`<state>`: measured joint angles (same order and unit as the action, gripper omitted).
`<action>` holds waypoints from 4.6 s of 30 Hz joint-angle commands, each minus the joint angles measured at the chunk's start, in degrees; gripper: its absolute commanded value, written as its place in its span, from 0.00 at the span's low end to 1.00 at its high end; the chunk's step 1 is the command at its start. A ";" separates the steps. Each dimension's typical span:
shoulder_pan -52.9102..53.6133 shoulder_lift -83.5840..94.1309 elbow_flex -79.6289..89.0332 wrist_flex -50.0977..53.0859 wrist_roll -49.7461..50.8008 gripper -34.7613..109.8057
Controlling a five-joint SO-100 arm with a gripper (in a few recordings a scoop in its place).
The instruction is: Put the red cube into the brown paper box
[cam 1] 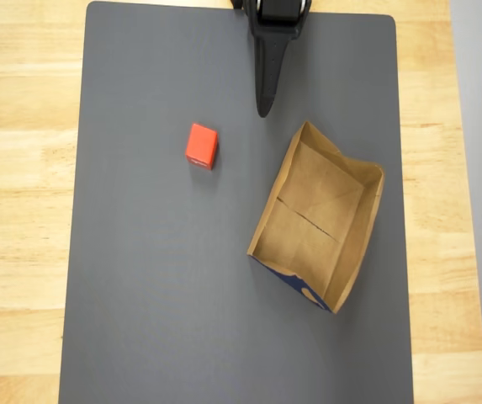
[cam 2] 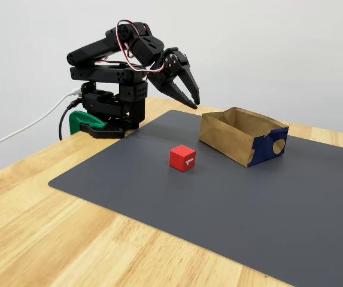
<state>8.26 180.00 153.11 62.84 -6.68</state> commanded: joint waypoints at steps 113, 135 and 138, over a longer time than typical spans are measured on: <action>18.28 -46.14 -39.29 11.25 -0.35 0.40; 21.71 -74.27 -48.52 19.69 -2.20 0.44; 23.20 -76.11 -48.16 18.19 -2.64 0.44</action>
<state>29.71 104.15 104.85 81.56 -8.35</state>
